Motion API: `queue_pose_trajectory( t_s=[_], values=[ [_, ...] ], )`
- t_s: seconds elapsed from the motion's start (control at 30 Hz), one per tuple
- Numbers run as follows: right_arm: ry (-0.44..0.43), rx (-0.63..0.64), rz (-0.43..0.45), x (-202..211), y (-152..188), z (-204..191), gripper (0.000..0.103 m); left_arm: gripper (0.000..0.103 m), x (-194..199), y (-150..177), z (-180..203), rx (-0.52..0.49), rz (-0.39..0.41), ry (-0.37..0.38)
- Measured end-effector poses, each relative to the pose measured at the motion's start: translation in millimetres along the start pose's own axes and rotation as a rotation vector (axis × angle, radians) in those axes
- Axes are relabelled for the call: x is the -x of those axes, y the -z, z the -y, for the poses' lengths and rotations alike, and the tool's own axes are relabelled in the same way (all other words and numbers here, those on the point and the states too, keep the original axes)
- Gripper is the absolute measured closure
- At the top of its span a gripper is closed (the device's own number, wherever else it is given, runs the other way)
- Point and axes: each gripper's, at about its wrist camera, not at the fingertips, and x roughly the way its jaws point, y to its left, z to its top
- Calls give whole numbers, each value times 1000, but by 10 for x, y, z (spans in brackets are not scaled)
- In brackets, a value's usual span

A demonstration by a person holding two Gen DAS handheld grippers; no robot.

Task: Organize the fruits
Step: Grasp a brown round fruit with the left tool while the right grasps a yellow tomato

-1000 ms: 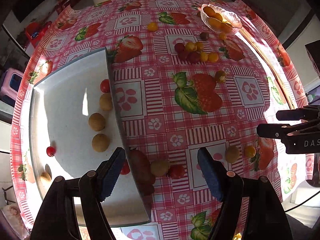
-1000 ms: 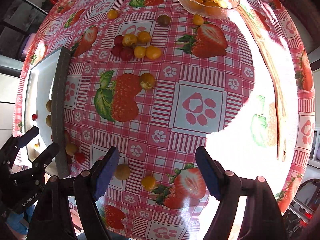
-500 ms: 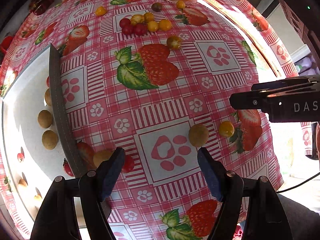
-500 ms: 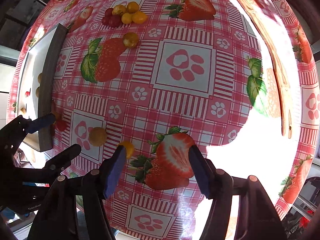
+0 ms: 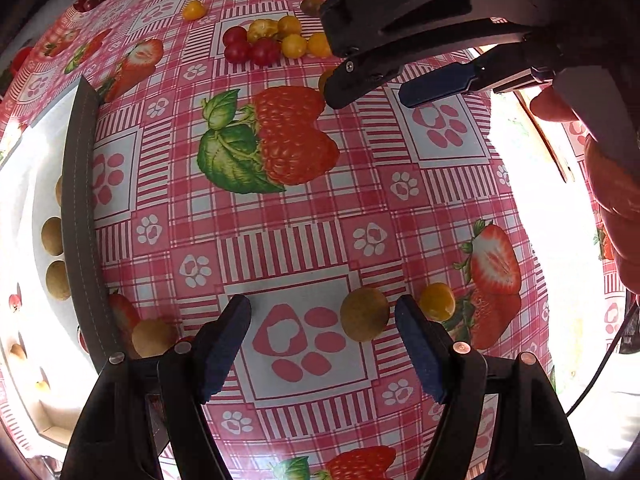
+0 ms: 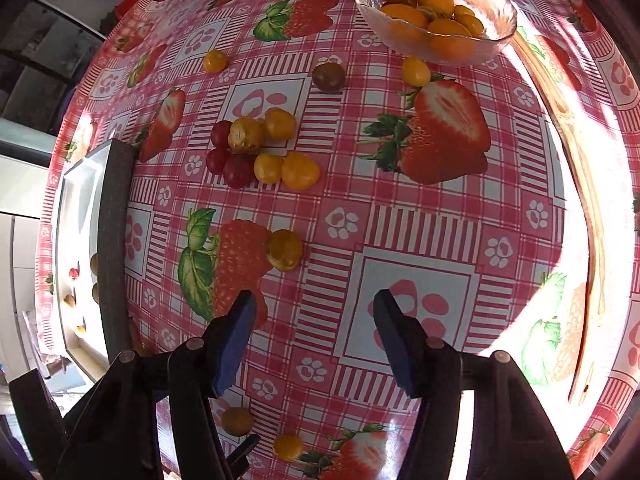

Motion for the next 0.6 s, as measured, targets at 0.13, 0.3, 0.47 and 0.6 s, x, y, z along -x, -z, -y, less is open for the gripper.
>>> queue_pose_trajectory(
  t_s=[0.13,0.3,0.47,0.6],
  values=[
    [3,18,9,-83,-68,-74,49,31,-20,-85,39,21,3,-5],
    [2,32,4,-127,-142,-135,79,48,-34,-101,94,24,4,-38],
    [-3,19,1,-100,-117,-102,79,77,9,-88,-54,53,-1,12],
    [-3,1,-1,8,12,-8,79,77,30,-79,-188,100,-14,72]
  ],
)
